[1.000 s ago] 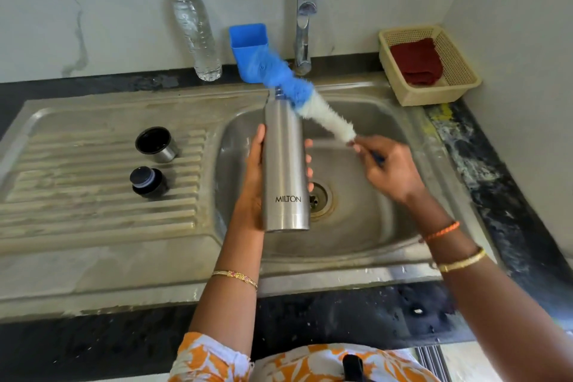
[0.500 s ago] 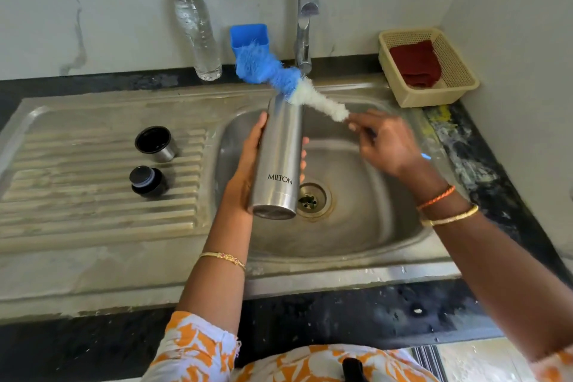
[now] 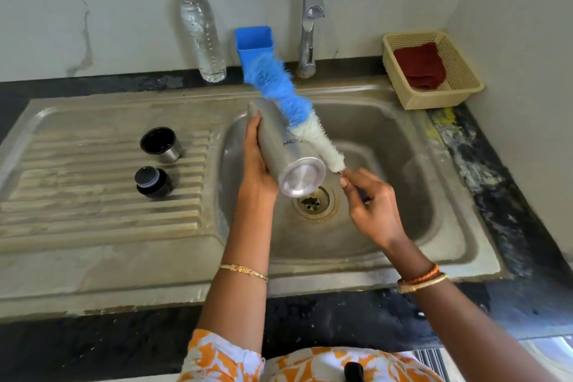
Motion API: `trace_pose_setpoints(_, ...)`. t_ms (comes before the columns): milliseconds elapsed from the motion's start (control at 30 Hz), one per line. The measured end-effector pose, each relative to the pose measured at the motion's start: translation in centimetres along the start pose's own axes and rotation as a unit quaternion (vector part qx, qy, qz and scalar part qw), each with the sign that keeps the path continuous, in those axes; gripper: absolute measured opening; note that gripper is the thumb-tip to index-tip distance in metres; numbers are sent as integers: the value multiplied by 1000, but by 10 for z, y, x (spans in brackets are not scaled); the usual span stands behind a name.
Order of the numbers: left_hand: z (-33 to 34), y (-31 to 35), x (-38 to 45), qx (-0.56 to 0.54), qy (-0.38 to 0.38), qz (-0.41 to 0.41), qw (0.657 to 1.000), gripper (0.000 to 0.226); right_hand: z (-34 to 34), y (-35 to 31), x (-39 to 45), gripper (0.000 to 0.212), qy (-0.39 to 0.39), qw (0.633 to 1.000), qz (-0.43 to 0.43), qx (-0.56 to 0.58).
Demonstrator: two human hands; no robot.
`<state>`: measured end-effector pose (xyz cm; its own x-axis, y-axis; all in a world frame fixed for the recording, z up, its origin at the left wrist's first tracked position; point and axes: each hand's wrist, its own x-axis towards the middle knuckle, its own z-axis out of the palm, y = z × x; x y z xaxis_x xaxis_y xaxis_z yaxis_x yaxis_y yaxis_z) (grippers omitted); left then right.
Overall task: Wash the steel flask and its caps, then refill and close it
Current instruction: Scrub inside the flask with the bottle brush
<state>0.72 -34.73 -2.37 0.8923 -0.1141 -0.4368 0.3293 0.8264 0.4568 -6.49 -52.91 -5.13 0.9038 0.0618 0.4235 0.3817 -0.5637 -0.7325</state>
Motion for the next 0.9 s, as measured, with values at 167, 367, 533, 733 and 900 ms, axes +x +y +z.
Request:
trace_pose_setpoints(167,27,10,-3,-29,41,46,998,52,-22,-4,-11,24,53,997,-16,48)
trace_pose_setpoints(367,54,6,-5,-96,72,57,991,49,-10,-21,-12,20,78,996,-9,49)
trace_pose_setpoints(533,56,-1,-1,-117,122,6,986,62,-14,-18,10,26,124,992,-13,20)
trace_pose_setpoints(733,56,-1,4,-103,154,35,982,60,-20,-13,15,25,123,992,25,34)
trace_pose_setpoints(900,63,-3,-4,-77,91,31,992,43,-13,-14,4,30,85,995,-49,-1)
